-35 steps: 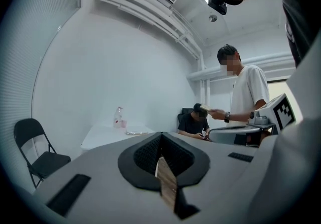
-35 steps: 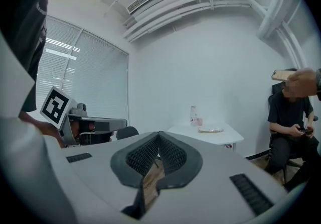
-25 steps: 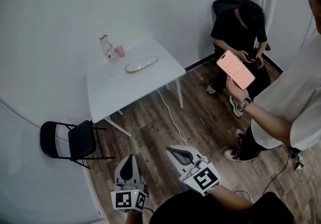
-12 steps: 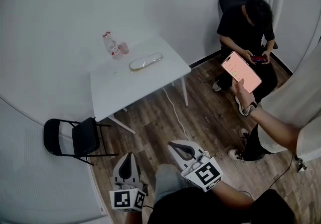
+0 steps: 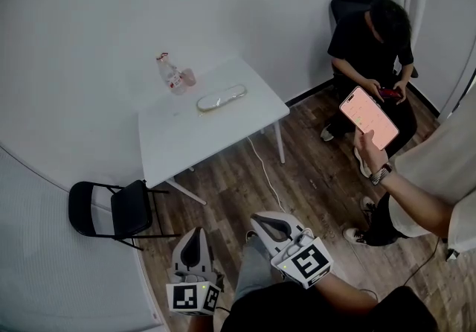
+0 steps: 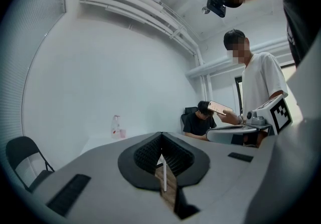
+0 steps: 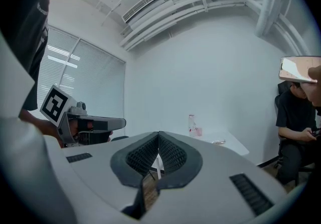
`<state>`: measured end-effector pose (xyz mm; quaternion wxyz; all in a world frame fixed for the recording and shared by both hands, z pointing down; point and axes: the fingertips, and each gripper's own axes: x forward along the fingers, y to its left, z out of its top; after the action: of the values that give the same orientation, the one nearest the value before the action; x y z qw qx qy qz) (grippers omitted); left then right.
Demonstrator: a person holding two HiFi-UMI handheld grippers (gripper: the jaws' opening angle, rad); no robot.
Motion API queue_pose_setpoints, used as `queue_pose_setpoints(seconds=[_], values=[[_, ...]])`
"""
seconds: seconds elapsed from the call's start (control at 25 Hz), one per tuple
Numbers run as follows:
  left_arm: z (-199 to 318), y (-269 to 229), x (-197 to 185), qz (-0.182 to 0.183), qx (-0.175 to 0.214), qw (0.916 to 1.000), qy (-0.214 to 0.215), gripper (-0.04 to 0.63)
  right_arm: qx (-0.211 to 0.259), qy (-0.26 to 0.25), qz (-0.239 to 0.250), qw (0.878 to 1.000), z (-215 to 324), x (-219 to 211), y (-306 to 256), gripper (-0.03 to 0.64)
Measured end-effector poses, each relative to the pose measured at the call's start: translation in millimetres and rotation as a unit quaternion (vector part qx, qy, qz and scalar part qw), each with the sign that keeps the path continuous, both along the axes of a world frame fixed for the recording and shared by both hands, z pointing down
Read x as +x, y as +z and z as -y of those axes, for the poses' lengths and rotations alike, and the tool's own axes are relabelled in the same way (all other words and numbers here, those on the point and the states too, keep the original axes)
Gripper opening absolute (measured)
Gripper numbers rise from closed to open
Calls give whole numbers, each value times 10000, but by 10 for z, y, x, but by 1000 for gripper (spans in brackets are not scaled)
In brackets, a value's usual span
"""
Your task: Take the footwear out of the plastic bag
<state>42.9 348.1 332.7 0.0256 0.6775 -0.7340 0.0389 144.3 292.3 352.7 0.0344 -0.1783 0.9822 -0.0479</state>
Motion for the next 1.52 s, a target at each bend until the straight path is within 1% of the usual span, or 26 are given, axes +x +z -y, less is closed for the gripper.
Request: queue_pose_setpoints(seconds=[0.16,0.44,0.52,0.64,0.76,0.88,1.04,1.24,1.36,1.52], values=[[95,25,-39,-58,-5,10000,64,21,-12,0,-69,10000,69,-65,32,17],[322,96,-124,-13,12,9997,224,21,-63,23,-211,9998,242,-186,119,17],[371,114,-134,-63,31,9996,263,21,-114,32,-236,9997,299,-217,162,17],[429,122,-233,-120,110,9997,204,20,-242,24,-262,9994,399,-302,225,17],[534,174,-375,-148,67,9998,124,20,-233,44,-274,9993,534,-381,260,17],[703,254,-561,-243,61,9996,117,20,-184,54,-384,9991,732,-472,361,17],[846,394,-897,-355,-90,9993,43,21,-294,46,-516,9982,899,-721,473,17],[1252,477,-1282,-479,-152,9987,74,20,-379,118,-625,9973,1317,-1072,494,17],[1462,479,-1487,-548,-108,9984,121,20,-304,168,-656,9972,1562,-1254,468,17],[1665,382,-1853,-603,-35,9982,61,20,-140,96,-700,9974,1814,-1643,370,17]])
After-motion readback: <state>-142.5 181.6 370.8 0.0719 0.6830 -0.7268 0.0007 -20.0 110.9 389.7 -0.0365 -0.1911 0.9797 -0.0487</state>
